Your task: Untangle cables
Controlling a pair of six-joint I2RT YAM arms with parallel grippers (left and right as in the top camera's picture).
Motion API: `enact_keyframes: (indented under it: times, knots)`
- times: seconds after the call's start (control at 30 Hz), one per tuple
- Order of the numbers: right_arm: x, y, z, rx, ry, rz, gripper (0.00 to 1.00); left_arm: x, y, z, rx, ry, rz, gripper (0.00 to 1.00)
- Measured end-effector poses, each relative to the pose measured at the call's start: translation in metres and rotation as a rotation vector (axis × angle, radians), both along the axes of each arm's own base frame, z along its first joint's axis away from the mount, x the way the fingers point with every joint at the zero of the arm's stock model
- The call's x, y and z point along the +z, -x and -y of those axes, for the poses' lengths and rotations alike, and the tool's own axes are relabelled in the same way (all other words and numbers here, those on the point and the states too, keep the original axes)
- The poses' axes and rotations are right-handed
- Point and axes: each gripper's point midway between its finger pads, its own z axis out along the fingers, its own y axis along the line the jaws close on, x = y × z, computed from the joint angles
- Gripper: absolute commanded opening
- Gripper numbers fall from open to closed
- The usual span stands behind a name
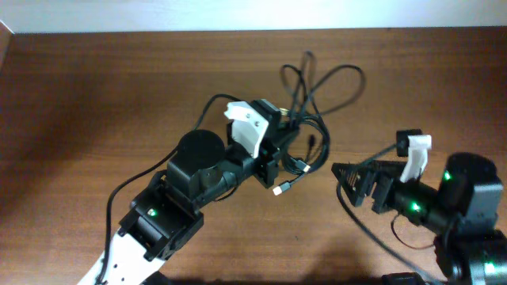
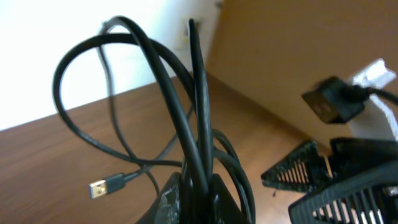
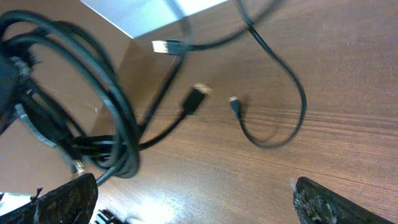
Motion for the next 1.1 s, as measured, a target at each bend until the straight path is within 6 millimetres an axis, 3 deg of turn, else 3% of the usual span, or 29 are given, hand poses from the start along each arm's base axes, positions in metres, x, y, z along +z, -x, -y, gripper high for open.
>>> enact_keyframes:
  times: [0.33,0.6,0.9,1.1]
  knots:
    - [0.004,0.009,0.001,-0.001,0.002,0.018,0.95,0.0,0.025,0.02,-0.212,-0.024,0.062,0.0]
    - [0.003,0.009,0.001,0.0,0.002,0.017,0.86,0.002,0.034,0.025,-0.278,-0.037,0.106,0.0]
    - [0.007,0.006,0.002,-0.021,-0.014,0.019,0.82,0.004,0.019,0.004,-0.27,-0.025,0.109,0.0]
    - [0.012,0.001,0.003,-0.059,-0.052,0.01,0.8,0.017,0.031,0.004,-0.383,0.026,0.148,0.0]
